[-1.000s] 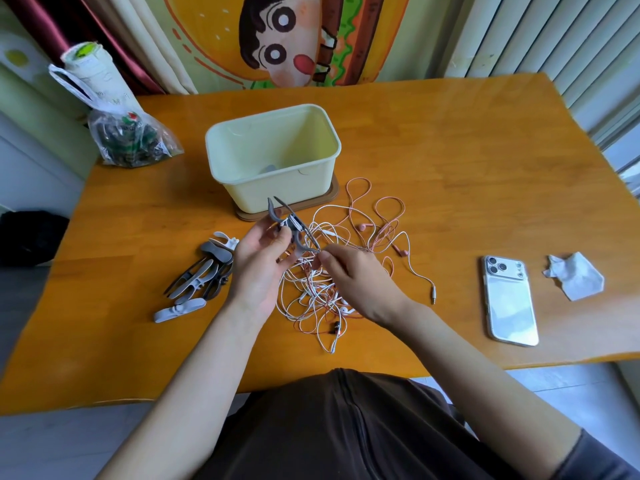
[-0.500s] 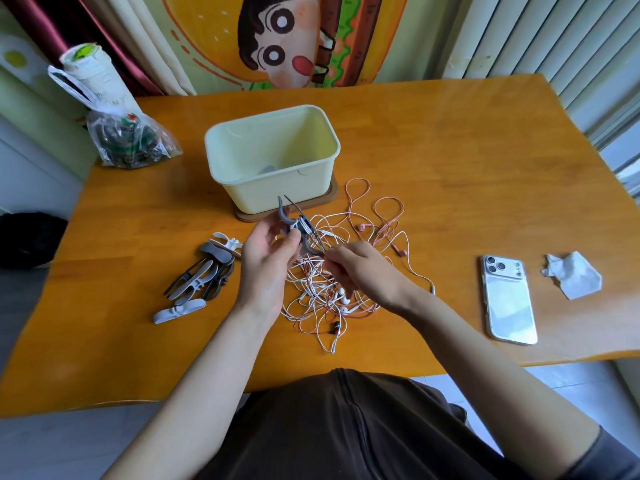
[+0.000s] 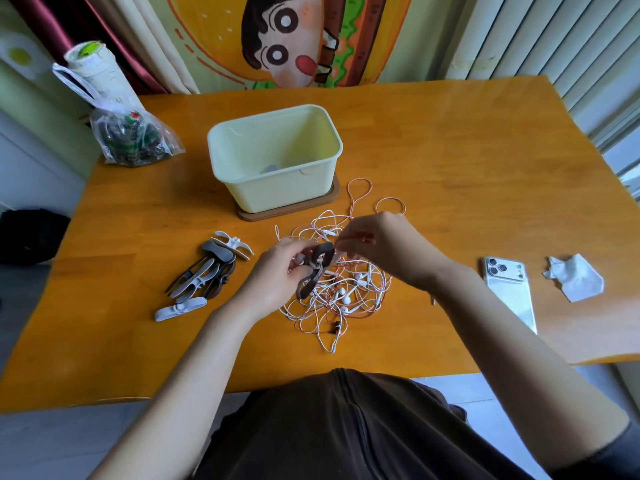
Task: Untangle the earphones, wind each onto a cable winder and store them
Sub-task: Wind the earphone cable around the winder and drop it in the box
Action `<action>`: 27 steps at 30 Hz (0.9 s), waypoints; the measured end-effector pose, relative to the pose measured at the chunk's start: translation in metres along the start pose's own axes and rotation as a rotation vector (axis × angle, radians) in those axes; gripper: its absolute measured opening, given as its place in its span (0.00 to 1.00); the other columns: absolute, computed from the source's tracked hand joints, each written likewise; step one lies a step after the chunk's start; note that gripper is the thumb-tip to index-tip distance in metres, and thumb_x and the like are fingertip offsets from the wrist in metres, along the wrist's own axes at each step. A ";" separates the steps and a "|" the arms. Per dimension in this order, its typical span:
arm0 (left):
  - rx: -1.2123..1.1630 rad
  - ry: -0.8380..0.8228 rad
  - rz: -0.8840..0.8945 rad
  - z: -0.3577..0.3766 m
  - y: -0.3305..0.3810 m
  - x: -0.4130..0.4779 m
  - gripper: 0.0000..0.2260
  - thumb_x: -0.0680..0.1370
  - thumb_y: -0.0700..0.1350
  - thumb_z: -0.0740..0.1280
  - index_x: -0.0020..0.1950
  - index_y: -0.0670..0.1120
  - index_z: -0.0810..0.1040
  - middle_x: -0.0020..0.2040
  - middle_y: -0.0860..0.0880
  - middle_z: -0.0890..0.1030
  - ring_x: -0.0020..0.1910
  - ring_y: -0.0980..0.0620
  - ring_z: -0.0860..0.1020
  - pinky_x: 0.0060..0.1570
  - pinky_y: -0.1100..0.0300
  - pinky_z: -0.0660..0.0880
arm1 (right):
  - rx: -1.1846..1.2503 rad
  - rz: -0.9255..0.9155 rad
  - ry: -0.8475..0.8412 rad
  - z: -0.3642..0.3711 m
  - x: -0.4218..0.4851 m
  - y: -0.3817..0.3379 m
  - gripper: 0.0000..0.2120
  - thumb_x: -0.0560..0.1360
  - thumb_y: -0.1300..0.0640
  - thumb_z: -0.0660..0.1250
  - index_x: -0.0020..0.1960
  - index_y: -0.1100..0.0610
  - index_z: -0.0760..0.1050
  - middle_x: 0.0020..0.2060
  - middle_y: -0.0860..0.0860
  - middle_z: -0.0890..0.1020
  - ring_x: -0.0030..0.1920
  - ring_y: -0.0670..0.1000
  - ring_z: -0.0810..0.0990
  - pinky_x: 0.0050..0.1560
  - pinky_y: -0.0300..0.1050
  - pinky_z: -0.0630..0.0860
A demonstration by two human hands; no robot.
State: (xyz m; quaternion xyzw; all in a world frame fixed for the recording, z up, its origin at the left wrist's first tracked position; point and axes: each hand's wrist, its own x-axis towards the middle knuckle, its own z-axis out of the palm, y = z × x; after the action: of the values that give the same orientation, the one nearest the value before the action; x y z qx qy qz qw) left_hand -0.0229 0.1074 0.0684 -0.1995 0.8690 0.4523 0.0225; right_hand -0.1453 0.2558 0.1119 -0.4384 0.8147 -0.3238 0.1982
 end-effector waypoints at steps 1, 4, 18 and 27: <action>-0.020 -0.043 -0.003 0.000 0.000 -0.001 0.18 0.79 0.37 0.64 0.67 0.50 0.73 0.58 0.52 0.74 0.53 0.55 0.73 0.48 0.72 0.70 | -0.002 -0.014 0.021 -0.003 0.003 0.001 0.04 0.75 0.59 0.69 0.46 0.56 0.83 0.36 0.47 0.82 0.37 0.43 0.79 0.39 0.33 0.72; -0.163 -0.162 0.007 0.000 0.004 -0.006 0.18 0.79 0.37 0.64 0.61 0.58 0.73 0.61 0.52 0.76 0.58 0.55 0.76 0.57 0.64 0.74 | -0.002 -0.042 0.073 -0.005 0.007 0.007 0.04 0.74 0.61 0.69 0.45 0.57 0.83 0.34 0.45 0.81 0.37 0.42 0.79 0.39 0.27 0.70; -0.708 -0.061 0.113 -0.005 0.022 -0.012 0.17 0.73 0.36 0.67 0.58 0.51 0.77 0.52 0.55 0.84 0.55 0.58 0.80 0.50 0.66 0.76 | 0.342 0.075 0.263 0.008 0.006 0.024 0.04 0.74 0.58 0.70 0.41 0.55 0.81 0.34 0.50 0.82 0.34 0.44 0.78 0.40 0.46 0.77; -1.116 0.131 -0.013 -0.001 0.023 -0.005 0.16 0.72 0.41 0.64 0.60 0.48 0.77 0.56 0.48 0.82 0.59 0.48 0.79 0.55 0.51 0.79 | 0.655 0.153 0.116 0.040 -0.007 0.010 0.07 0.78 0.59 0.63 0.42 0.55 0.78 0.29 0.43 0.81 0.31 0.41 0.76 0.33 0.33 0.74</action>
State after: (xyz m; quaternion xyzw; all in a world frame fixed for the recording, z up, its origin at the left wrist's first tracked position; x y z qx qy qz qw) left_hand -0.0262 0.1201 0.0880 -0.2143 0.4963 0.8300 -0.1374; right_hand -0.1233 0.2515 0.0764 -0.2699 0.7078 -0.5770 0.3053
